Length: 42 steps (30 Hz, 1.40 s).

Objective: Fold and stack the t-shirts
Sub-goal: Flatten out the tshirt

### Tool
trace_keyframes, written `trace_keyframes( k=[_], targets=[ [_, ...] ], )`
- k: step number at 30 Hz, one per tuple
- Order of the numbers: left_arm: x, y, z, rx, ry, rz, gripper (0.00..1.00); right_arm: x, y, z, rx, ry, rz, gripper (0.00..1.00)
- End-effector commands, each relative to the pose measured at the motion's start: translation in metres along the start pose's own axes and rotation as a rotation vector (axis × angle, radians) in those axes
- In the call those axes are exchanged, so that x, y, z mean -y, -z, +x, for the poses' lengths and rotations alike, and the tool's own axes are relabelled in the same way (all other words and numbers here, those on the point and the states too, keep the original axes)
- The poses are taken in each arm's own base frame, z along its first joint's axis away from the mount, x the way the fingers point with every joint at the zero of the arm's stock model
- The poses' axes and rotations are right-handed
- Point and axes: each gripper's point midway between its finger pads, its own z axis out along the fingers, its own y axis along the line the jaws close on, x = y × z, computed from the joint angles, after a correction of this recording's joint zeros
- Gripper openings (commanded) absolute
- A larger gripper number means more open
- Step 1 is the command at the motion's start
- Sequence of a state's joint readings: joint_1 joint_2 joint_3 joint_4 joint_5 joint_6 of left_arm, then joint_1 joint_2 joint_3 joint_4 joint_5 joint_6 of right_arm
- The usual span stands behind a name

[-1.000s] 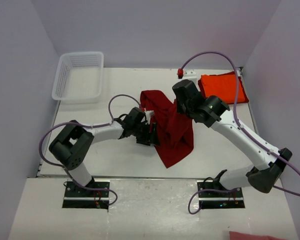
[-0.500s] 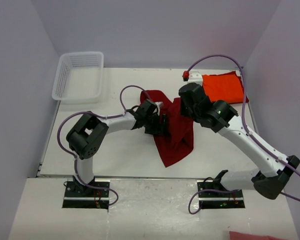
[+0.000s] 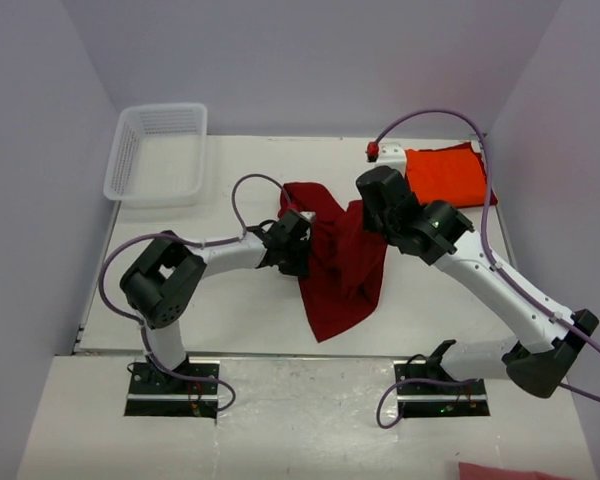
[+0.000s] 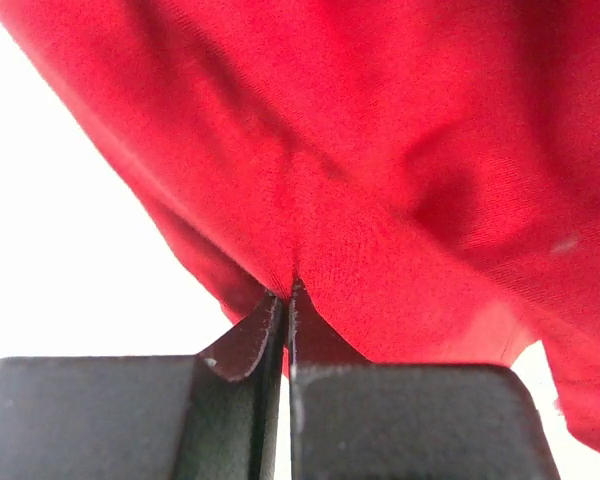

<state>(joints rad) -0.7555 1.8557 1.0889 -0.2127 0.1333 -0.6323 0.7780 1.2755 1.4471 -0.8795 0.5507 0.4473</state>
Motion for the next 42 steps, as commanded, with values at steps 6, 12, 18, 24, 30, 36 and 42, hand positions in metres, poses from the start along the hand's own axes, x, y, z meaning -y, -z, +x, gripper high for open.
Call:
trace_keyframes(
  k=[6, 12, 18, 24, 30, 36, 42],
  targets=[
    [-0.005, 0.187, -0.075, 0.320, -0.090, -0.183, 0.00, 0.045, 0.022, -0.095, 0.231, 0.009, 0.209, 0.00],
    [-0.031, 0.307, -0.123, 0.534, -0.056, -0.271, 0.00, 0.072, 0.052, -0.143, 0.319, -0.004, 0.225, 0.00],
    [-0.056, 0.362, -0.128, 0.626, -0.040, -0.407, 0.00, 0.096, 0.058, -0.138, 0.319, -0.019, 0.300, 0.00],
    [-0.060, 0.397, -0.120, 0.694, -0.021, -0.436, 0.00, 0.113, 0.063, -0.120, 0.298, -0.044, 0.346, 0.00],
    [-0.054, 0.416, -0.111, 0.712, -0.029, -0.407, 0.00, 0.111, 0.063, -0.100, 0.239, -0.066, 0.314, 0.00],
    [-0.041, 0.447, -0.112, 0.790, -0.054, -0.352, 0.00, 0.118, 0.083, -0.098, 0.277, -0.110, 0.313, 0.00],
    [-0.008, 0.533, -0.110, 1.044, -0.142, -0.215, 0.00, 0.112, 0.129, -0.117, 0.412, -0.119, 0.120, 0.00]
  ],
)
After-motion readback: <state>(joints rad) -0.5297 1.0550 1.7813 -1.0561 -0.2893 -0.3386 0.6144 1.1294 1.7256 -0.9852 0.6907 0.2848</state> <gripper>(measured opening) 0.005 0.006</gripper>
